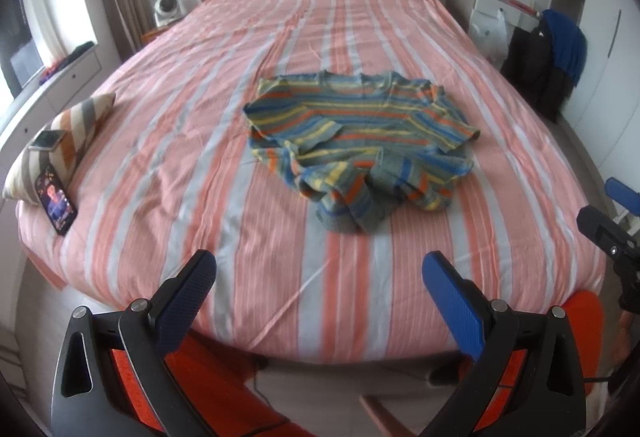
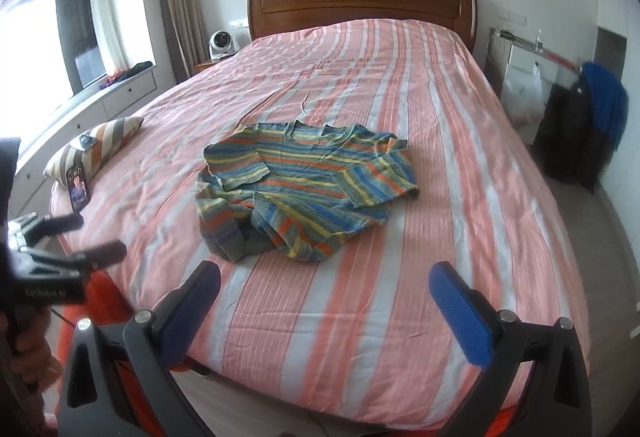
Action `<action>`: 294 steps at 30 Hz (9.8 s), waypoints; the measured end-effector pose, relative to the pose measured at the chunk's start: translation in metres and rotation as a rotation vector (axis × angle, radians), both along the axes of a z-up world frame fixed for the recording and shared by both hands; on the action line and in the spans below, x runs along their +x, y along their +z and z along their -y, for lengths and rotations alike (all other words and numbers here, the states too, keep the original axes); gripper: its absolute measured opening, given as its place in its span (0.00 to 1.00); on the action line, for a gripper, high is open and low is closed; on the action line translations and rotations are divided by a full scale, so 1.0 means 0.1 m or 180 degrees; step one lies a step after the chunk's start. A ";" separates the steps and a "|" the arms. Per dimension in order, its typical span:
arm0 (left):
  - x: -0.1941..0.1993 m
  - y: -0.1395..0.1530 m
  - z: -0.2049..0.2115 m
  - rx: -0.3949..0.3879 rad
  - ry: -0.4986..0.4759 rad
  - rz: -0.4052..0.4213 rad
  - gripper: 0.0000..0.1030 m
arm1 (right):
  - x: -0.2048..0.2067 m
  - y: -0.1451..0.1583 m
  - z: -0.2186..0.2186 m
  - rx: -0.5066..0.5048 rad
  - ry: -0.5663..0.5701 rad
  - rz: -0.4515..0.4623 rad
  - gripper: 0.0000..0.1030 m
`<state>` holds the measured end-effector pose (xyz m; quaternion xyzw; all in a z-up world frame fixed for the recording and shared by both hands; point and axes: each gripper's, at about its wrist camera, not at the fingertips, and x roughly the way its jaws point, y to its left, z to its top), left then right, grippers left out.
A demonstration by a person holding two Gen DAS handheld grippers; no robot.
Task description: Fold small clothes
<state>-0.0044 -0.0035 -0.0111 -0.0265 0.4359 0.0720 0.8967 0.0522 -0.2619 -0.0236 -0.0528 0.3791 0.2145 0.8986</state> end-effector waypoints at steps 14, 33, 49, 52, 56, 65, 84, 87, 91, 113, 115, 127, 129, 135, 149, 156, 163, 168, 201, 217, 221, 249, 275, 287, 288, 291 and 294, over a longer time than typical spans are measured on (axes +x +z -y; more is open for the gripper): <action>0.04 -0.02 0.03 -0.0008 -0.0052 0.0097 1.00 | 0.07 -0.04 0.02 -0.0033 -0.0071 0.0165 1.00; 0.05 -0.10 0.08 0.0010 -0.0033 -0.0070 1.00 | 0.05 -0.21 -0.06 -0.0011 0.0045 -0.0308 1.00; 0.05 -0.10 0.11 -0.0003 -0.0100 -0.0066 1.00 | 0.03 -0.22 -0.12 -0.0017 0.0088 -0.0342 1.00; 0.05 -0.10 0.11 -0.0002 -0.0097 -0.0069 1.00 | 0.03 -0.22 -0.12 -0.0019 0.0092 -0.0351 1.00; 0.04 -0.10 0.11 -0.0018 -0.0094 -0.0081 1.00 | 0.02 -0.23 -0.13 -0.0023 0.0091 -0.0356 1.00; 0.03 -0.14 0.12 -0.0015 -0.0103 -0.0089 1.00 | 0.03 -0.23 -0.13 -0.0022 0.0090 -0.0355 1.00; 0.01 -0.16 0.16 -0.0018 -0.0105 -0.0104 1.00 | 0.02 -0.27 -0.06 0.0049 0.0011 -0.0401 1.00; 0.01 -0.16 0.16 -0.0019 -0.0107 -0.0106 1.00 | 0.02 -0.26 -0.05 0.0058 0.0011 -0.0401 1.00; 0.01 -0.16 0.17 -0.0025 -0.0111 -0.0108 1.00 | 0.02 -0.25 -0.05 0.0068 0.0008 -0.0407 1.00; 0.72 -0.86 -0.24 -0.0638 -0.0270 -0.0254 0.99 | 0.29 -0.49 0.08 0.0267 -0.0039 -0.0337 1.00; 0.93 -1.00 -0.18 -0.0523 -0.0365 -0.0282 0.98 | 0.42 -0.66 -0.07 0.0241 0.0218 -0.0331 1.00; 0.86 -0.92 -0.66 -0.1187 -0.0558 -0.0453 0.11 | 1.26 -1.41 -0.71 0.0361 0.1029 -0.0745 0.10; 0.56 -0.78 -0.82 -0.1212 -0.0641 -0.0498 0.11 | 0.97 -1.11 -0.36 0.0539 0.1131 -0.0716 0.09; 0.15 -1.12 -0.90 -0.0867 -0.0586 -0.0967 0.12 | 0.15 -1.00 0.31 0.0061 0.1202 -0.0771 0.09; 0.42 -1.28 -0.67 -0.0922 -0.0360 -0.0724 0.67 | 0.20 -1.54 0.46 0.0599 0.0605 -0.1335 0.62; 0.44 -1.44 -1.04 -0.1492 -0.0066 -0.0909 0.09 | 0.18 -1.81 0.18 0.0491 0.0687 -0.1563 0.07; 0.20 -1.48 -1.49 -0.1323 0.0069 -0.0965 0.04 | 0.11 -1.47 0.72 0.0288 0.0522 -0.1352 0.07; 0.16 -1.58 -1.46 -0.1214 0.0062 -0.0952 0.04 | 0.25 -1.85 0.49 0.0277 0.0427 -0.1505 0.11; 0.12 -1.73 -1.45 -0.0545 0.0336 -0.1144 0.00 | 0.35 -2.04 0.86 0.0635 0.0002 -0.1910 0.08; 0.32 -1.99 -1.45 -0.0475 0.0328 -0.1090 0.00 | 0.54 -1.93 0.81 0.0793 0.0122 -0.1892 0.08; 0.31 -2.03 -1.51 -0.0475 0.0321 -0.1091 0.00 | 0.44 -1.75 0.90 0.0701 -0.0073 -0.1692 0.07; 0.15 -1.38 -0.80 -0.0057 0.0241 -0.0447 0.78 | 0.06 -1.16 0.76 -0.0015 0.0293 -0.0850 0.49; 0.16 -1.68 -0.89 0.0121 0.0746 0.0138 0.90 | 1.79 -1.03 -0.35 -0.0737 0.1014 -0.0270 0.73; 0.25 -1.84 -1.04 -0.0102 0.0841 -0.0041 0.90 | 2.84 -1.15 1.06 -0.0009 -0.0590 -0.0362 0.02; 0.26 -1.85 -1.03 -0.0099 0.0836 -0.0050 0.90 | 2.87 -1.07 1.38 -0.0017 -0.0825 -0.0319 0.02; 0.29 -1.88 -0.95 -0.0024 0.0784 -0.0081 0.90 | 2.92 -1.01 2.15 -0.0078 -0.1328 -0.0339 0.02; 0.29 -1.89 -0.88 0.0067 0.0737 -0.0091 0.90 | 2.90 -1.17 2.47 0.0014 -0.1445 -0.0542 0.02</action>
